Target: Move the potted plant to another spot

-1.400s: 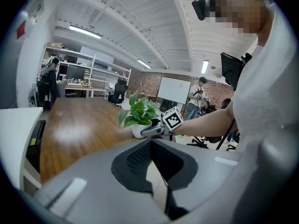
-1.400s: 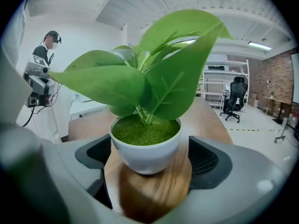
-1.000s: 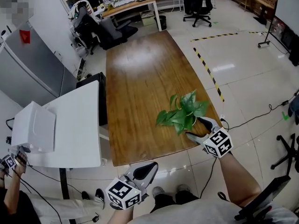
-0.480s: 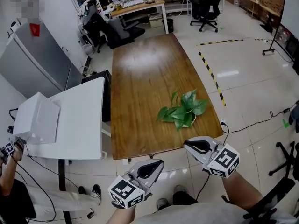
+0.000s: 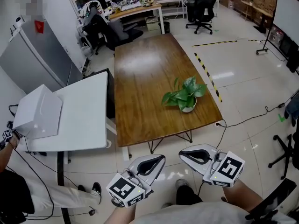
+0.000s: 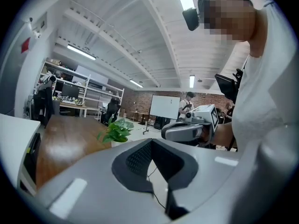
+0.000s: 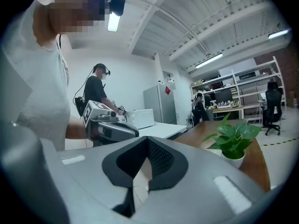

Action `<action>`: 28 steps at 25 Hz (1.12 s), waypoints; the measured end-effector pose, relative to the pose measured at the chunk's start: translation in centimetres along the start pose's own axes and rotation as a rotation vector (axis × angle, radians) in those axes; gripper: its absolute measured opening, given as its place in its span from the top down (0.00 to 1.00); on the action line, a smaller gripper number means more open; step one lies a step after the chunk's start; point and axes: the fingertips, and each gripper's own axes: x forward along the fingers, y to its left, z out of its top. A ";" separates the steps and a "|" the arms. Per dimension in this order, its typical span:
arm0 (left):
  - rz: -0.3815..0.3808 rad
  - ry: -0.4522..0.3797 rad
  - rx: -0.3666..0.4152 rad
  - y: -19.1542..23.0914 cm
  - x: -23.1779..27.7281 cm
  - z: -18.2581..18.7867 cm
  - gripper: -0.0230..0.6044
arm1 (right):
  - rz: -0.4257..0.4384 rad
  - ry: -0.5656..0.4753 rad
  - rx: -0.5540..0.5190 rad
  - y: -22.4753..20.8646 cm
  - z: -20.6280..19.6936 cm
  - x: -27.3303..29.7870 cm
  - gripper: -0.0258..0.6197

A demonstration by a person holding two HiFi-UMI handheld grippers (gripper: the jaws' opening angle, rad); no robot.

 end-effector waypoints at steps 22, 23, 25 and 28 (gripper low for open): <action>-0.040 -0.043 0.004 -12.8 -16.2 2.8 0.98 | -0.004 0.046 -0.021 19.5 4.0 -1.5 0.95; -0.031 -0.046 0.004 -13.0 -16.1 3.0 0.98 | 0.005 0.038 -0.019 19.6 4.3 -1.7 0.95; -0.018 -0.040 0.020 -14.0 -15.7 3.4 0.98 | 0.018 0.034 -0.013 19.8 4.6 -2.6 0.95; -0.015 -0.031 0.036 -15.5 -14.9 3.5 0.98 | 0.021 0.051 -0.029 19.8 4.6 -4.0 0.95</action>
